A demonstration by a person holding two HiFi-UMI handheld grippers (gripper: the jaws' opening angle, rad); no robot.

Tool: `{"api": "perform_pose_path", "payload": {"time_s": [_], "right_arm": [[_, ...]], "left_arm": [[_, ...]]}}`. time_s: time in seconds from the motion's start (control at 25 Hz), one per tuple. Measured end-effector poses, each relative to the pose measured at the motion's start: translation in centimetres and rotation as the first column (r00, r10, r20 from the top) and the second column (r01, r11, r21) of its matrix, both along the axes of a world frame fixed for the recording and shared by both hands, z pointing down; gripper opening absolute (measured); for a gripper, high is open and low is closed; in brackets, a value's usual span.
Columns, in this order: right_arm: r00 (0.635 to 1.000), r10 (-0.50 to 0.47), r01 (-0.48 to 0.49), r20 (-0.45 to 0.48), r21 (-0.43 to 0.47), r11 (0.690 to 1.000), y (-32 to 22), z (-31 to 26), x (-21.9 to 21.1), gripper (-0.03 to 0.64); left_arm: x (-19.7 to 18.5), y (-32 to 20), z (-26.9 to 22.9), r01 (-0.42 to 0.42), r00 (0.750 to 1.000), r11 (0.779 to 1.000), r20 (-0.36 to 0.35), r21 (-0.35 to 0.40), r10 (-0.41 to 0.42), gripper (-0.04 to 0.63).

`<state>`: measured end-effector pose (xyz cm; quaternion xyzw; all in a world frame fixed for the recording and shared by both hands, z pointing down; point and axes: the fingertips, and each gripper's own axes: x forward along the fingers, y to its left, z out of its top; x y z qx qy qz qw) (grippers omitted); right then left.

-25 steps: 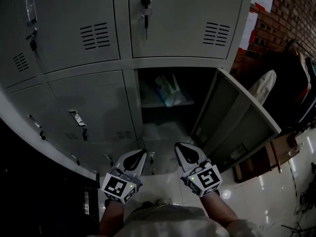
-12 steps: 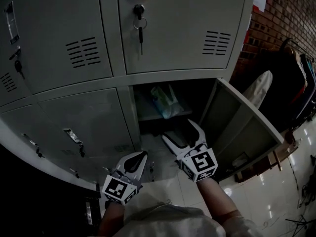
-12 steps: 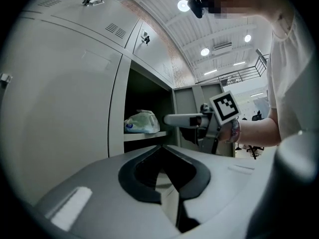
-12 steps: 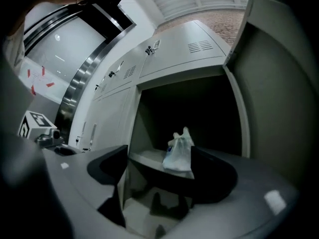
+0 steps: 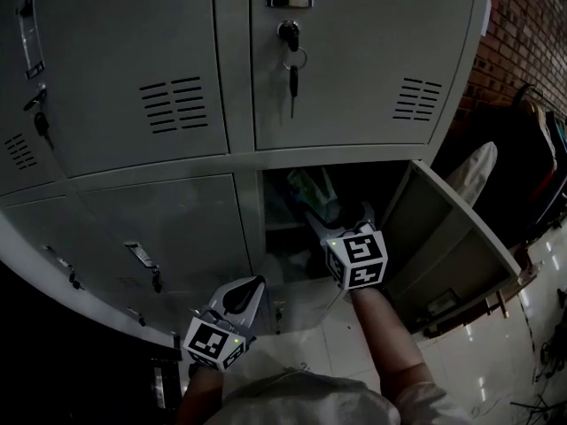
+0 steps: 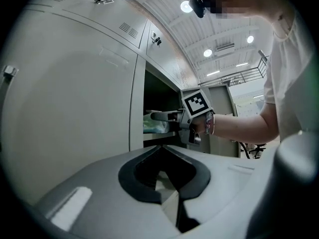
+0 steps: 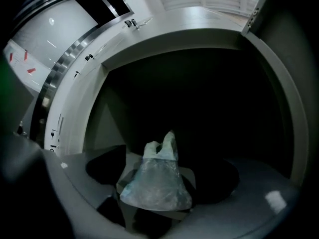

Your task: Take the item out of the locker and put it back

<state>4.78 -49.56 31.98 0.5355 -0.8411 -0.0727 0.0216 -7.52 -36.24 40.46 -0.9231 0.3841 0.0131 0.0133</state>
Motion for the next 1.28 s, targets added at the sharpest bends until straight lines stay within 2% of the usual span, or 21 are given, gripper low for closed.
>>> {"api": "perform_pose_path", "payload": {"time_s": [0.16, 0.28, 0.32, 0.52, 0.76, 0.88, 1.0, 1.28], "right_arm": [[0.997, 0.016, -0.019, -0.08, -0.049, 0.999, -1.0, 1.1, 0.0, 0.217], [0.988, 0.034, -0.043, -0.149, -0.057, 0.997, -1.2, 1.6, 0.2, 0.034], [0.987, 0.04, -0.049, -0.158, -0.055, 0.997, -1.2, 1.7, 0.3, 0.018], [0.99, 0.065, -0.068, -0.122, -0.021, 0.997, 0.2, 0.5, 1.0, 0.006], [0.994, 0.069, -0.065, -0.087, 0.041, 0.997, 5.7, -0.7, 0.3, 0.005], [0.996, 0.055, -0.051, -0.067, 0.057, 0.997, 9.2, -0.4, -0.3, 0.006], [0.999, 0.017, -0.015, -0.033, 0.059, 0.998, 13.3, 0.6, -0.9, 0.005], [0.999, -0.035, 0.035, 0.026, 0.006, 0.999, 25.9, 5.8, -0.1, 0.006]], "left_arm": [[-1.2, -0.7, -0.3, 0.022, 1.0, 1.0, -0.013, 0.001, -0.022, 0.005], [-1.5, -0.8, -0.6, 0.029, 0.999, 1.0, -0.017, -0.003, -0.029, 0.005], [-1.6, -0.8, -0.7, 0.029, 0.999, 1.0, -0.016, -0.004, -0.029, 0.005], [-2.1, 0.3, -0.5, 0.018, 1.0, 1.0, -0.02, -0.024, -0.019, 0.005], [-3.5, 2.3, -0.6, 0.03, 0.999, 0.999, -0.04, -0.029, -0.032, 0.005], [-3.4, 3.7, -0.7, 0.016, 0.999, 1.0, -0.042, -0.02, -0.017, 0.005], [-3.1, 5.9, 0.1, -0.006, 1.0, 1.0, -0.006, -0.017, 0.006, 0.005], [-1.9, 12.2, 0.2, 0.01, 1.0, 1.0, 0.016, 0.015, -0.01, 0.005]]}}
